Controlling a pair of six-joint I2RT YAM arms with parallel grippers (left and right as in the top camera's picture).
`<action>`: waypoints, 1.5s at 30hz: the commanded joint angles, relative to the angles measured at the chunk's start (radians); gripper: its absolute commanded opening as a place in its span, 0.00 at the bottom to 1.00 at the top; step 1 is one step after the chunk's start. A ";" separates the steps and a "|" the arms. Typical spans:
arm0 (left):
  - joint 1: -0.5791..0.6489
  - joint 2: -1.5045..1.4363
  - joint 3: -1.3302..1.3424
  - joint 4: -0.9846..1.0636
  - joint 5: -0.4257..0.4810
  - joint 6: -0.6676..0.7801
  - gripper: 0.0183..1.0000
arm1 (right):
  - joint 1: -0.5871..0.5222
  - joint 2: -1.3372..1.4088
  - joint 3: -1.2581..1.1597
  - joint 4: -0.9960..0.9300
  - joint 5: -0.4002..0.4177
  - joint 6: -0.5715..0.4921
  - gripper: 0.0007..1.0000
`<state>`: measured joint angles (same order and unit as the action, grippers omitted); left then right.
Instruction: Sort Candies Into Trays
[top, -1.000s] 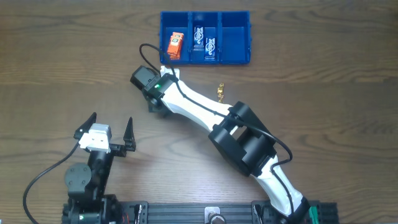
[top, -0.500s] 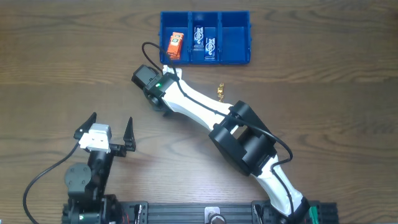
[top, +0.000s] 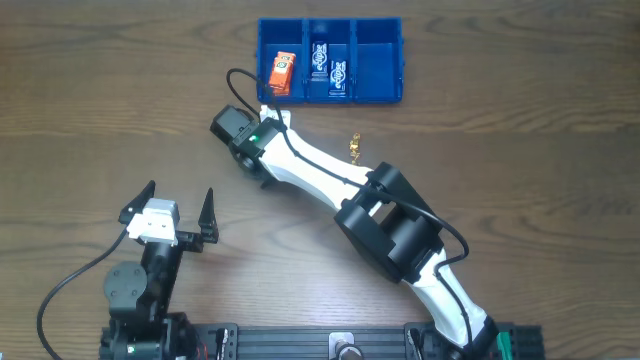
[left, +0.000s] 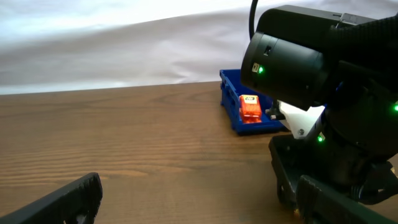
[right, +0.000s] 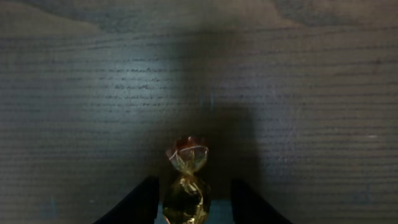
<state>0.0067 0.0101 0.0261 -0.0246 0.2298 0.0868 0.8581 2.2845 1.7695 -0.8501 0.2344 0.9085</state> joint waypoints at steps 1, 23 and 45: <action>0.006 -0.006 -0.021 -0.031 0.006 0.014 1.00 | 0.005 0.016 0.003 0.000 0.010 0.004 0.39; 0.006 -0.006 -0.021 -0.031 0.006 0.014 1.00 | 0.006 0.033 0.003 0.004 0.006 0.004 0.25; 0.006 -0.006 -0.021 -0.031 0.006 0.014 1.00 | -0.018 -0.179 0.000 -0.102 0.145 -0.058 0.04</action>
<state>0.0067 0.0101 0.0261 -0.0246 0.2298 0.0868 0.8616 2.2601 1.7679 -0.9157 0.2657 0.8948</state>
